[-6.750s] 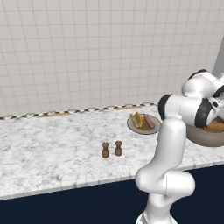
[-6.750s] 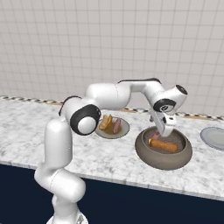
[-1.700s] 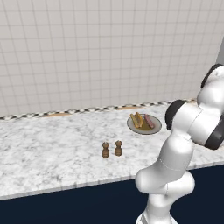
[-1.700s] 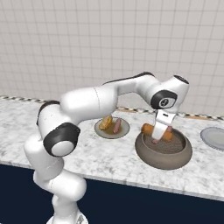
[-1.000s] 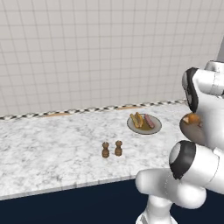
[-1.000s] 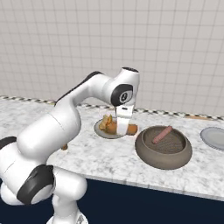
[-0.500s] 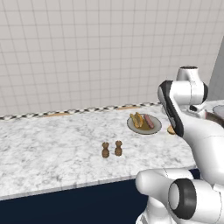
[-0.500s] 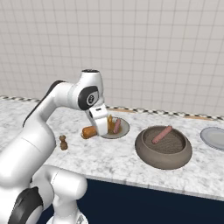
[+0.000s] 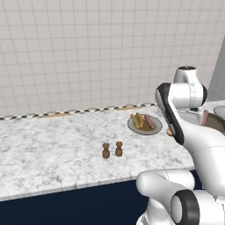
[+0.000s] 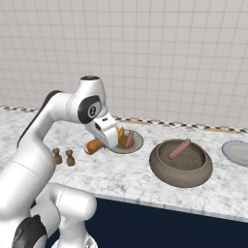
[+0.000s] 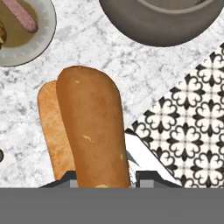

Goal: Place one bun and one sausage from the bowl on each plate.

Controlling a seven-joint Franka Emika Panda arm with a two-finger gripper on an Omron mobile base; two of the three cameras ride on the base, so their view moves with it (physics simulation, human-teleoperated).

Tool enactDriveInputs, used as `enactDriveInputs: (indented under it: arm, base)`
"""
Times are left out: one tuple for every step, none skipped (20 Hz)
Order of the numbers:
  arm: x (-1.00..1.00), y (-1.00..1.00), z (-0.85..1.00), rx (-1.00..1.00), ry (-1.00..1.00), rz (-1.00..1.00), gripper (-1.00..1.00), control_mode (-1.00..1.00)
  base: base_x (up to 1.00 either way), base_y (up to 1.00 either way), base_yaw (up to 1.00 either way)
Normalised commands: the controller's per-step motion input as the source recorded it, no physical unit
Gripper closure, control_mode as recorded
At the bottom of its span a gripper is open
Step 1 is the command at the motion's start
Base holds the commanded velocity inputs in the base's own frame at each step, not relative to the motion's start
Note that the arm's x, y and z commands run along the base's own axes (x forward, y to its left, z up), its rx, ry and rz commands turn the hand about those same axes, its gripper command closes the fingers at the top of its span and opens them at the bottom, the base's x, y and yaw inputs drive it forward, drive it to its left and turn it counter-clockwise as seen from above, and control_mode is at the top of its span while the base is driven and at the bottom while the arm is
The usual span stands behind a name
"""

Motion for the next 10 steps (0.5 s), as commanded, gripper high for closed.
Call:
enactDriveInputs:
  arm:
    - [0.00,0.00,0.03,0.00,-0.03,0.14,1.00,-1.00]
    - [0.00,0.00,0.00,0.00,-0.04,0.09,1.00,-1.00]
    - [0.00,0.00,0.00,0.00,-0.04,0.16,1.00,-1.00]
    - [0.00,0.23,0.00,0.00,-0.03,0.17,1.00,-1.00]
    - [0.00,0.34,0.00,0.00,-0.02,0.17,1.00,-1.00]
    - [0.00,0.44,0.00,0.00,-0.01,0.18,1.00,-1.00]
    - [0.00,0.47,0.00,0.00,-0.03,0.17,1.00,-1.00]
    - [0.00,0.48,0.00,0.00,0.00,0.17,1.00,-1.00]
    - [0.00,0.49,0.00,0.00,0.00,0.14,1.00,-1.00]
    - [0.00,0.26,0.00,0.00,-0.01,0.11,1.00,-1.00]
  base:
    - [0.00,0.00,0.00]
    - [0.00,0.00,0.00]
    - [0.00,0.00,0.00]
    - [0.00,0.00,0.00]
    - [0.00,0.00,0.00]
    - [0.00,0.00,0.00]
    - [0.00,0.00,0.00]
    - [0.00,0.00,0.00]
    - [0.00,0.00,0.00]
    - [0.00,0.00,0.00]
